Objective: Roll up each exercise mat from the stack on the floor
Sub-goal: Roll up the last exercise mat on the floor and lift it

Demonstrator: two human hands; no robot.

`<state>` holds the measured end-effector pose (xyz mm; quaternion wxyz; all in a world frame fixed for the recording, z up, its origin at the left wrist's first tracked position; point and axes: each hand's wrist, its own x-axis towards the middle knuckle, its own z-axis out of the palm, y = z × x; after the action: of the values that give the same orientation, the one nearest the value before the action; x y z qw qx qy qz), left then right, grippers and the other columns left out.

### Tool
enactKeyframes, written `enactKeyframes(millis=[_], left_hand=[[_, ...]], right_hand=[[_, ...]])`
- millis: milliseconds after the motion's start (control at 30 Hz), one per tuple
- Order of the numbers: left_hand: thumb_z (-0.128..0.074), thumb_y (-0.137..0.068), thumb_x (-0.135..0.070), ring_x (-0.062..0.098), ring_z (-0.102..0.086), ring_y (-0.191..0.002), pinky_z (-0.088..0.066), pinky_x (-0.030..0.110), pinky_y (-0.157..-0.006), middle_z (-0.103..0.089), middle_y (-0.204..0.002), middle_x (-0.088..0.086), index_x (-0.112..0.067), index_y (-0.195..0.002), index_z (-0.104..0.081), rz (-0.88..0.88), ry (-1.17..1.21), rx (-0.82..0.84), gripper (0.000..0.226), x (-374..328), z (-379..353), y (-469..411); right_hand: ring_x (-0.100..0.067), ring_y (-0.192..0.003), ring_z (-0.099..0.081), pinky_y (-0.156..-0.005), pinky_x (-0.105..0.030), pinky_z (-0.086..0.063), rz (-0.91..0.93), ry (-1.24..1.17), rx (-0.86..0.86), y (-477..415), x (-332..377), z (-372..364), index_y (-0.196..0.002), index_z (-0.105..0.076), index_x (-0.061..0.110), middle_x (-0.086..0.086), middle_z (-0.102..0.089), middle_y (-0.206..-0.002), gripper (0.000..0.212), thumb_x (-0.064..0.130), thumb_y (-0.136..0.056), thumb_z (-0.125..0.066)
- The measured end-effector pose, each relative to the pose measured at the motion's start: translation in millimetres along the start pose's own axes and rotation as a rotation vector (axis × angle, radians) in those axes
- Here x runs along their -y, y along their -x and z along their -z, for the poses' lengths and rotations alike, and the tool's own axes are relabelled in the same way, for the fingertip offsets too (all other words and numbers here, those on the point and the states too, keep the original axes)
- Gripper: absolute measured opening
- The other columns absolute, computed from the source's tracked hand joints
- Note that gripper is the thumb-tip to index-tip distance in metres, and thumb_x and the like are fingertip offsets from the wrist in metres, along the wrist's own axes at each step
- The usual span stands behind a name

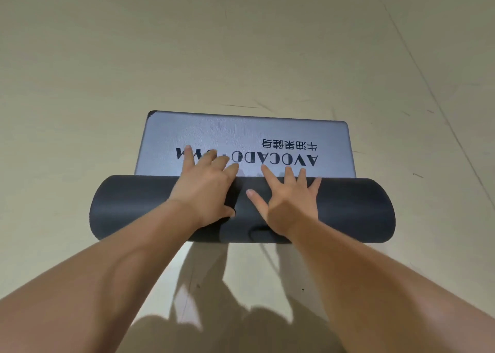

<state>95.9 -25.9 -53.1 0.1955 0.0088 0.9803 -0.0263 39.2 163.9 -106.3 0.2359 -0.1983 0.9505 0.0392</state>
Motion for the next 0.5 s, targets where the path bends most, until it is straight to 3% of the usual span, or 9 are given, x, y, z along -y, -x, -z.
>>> enactKeyframes(millis=[133, 233, 400, 500], left_hand=[[-0.075, -0.082, -0.038, 0.040, -0.039, -0.142, -0.021, 0.073, -0.111, -0.053, -0.146, 0.011, -0.013, -0.141, -0.055, 0.040, -0.031, -0.309, 0.067, -10, -28, 24], [-0.067, -0.084, -0.026, 0.046, -0.031, -0.145, -0.019, 0.079, -0.107, -0.049, -0.151, 0.016, -0.008, -0.143, -0.055, -0.021, 0.017, -0.297, 0.062, -32, -61, 38], [-0.024, -0.090, -0.069, 0.045, 0.005, -0.154, 0.003, 0.078, -0.110, -0.004, -0.169, 0.018, -0.005, -0.159, -0.011, 0.086, 0.143, -0.100, 0.095, -60, -89, 46], [-0.015, -0.089, -0.074, 0.041, 0.027, -0.150, 0.012, 0.077, -0.109, 0.022, -0.166, 0.013, -0.007, -0.159, 0.008, 0.081, 0.110, -0.065, 0.100, -52, -85, 29]], right_hand=[[-0.046, -0.158, -0.007, -0.119, -0.074, 0.001, -0.035, -0.033, 0.024, -29, -2, 14, -0.163, 0.004, 0.047, -0.015, -0.018, -0.172, 0.091, 0.092, -0.084, -0.001], [-0.043, -0.158, -0.007, -0.120, -0.073, 0.000, -0.023, -0.054, 0.001, -35, -4, 17, -0.163, 0.008, 0.045, -0.014, -0.019, -0.171, 0.091, 0.092, -0.085, -0.003], [-0.037, -0.160, 0.002, -0.123, -0.068, 0.003, -0.006, -0.103, -0.094, -30, -2, 19, -0.163, 0.008, 0.044, -0.011, -0.011, -0.174, 0.082, 0.083, -0.092, -0.004], [-0.035, -0.160, 0.011, -0.122, -0.069, 0.007, 0.007, -0.110, -0.249, -22, -3, 15, -0.164, 0.004, 0.043, -0.011, -0.003, -0.175, 0.075, 0.075, -0.097, -0.005]])
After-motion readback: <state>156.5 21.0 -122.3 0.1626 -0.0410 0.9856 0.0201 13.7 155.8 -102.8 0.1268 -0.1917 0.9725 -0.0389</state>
